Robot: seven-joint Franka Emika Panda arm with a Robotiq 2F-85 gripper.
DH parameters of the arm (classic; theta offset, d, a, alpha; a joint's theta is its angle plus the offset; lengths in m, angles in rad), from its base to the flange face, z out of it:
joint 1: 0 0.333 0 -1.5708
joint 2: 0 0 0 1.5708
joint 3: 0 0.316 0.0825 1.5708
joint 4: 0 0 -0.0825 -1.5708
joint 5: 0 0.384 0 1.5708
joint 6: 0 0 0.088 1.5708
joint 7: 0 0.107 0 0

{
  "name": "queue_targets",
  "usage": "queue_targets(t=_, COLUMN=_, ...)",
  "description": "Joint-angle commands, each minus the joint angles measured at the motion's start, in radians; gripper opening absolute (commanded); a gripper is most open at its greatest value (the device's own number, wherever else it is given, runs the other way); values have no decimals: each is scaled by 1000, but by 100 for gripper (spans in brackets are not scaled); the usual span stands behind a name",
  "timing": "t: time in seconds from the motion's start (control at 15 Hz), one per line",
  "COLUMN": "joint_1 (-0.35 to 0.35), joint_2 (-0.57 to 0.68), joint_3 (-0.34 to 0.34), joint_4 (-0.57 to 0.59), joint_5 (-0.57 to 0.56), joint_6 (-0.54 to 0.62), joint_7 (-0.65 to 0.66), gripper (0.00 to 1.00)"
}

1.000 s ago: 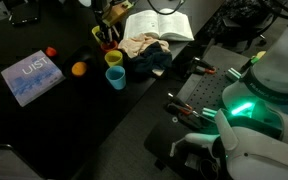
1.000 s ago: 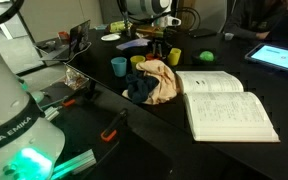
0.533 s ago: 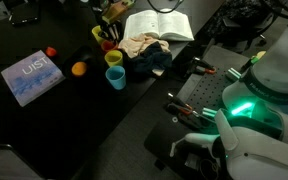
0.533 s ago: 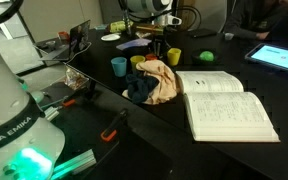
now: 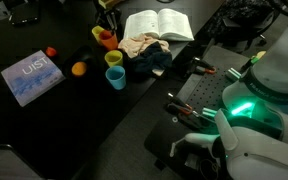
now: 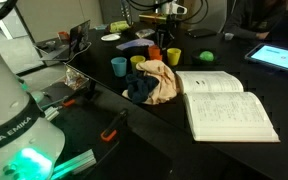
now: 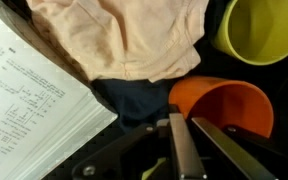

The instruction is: Stack the cups together.

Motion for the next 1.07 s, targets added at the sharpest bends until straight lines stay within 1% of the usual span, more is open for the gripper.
queue_targets(t=0.0, joint_1=-42, joint_2=-121, joint_3=39, joint_4=-56, joint_5=83, joint_6=-56, joint_7=-48, gripper=4)
queue_targets(t=0.2, joint_1=-52, joint_2=-201, joint_3=55, joint_4=-110, joint_5=138, joint_6=-117, joint_7=-84, gripper=4)
queue_targets(t=0.47, joint_1=-46, joint_2=-291, joint_3=65, joint_4=-197, joint_5=182, joint_6=-148, joint_7=-104, gripper=4)
queue_targets(t=0.73, joint_1=-31, joint_2=-314, joint_3=78, joint_4=-266, joint_5=195, joint_6=-100, joint_7=-113, gripper=4)
queue_targets(t=1.0, joint_1=-7, joint_2=-297, joint_3=78, joint_4=-303, joint_5=138, joint_6=7, joint_7=-77, gripper=4)
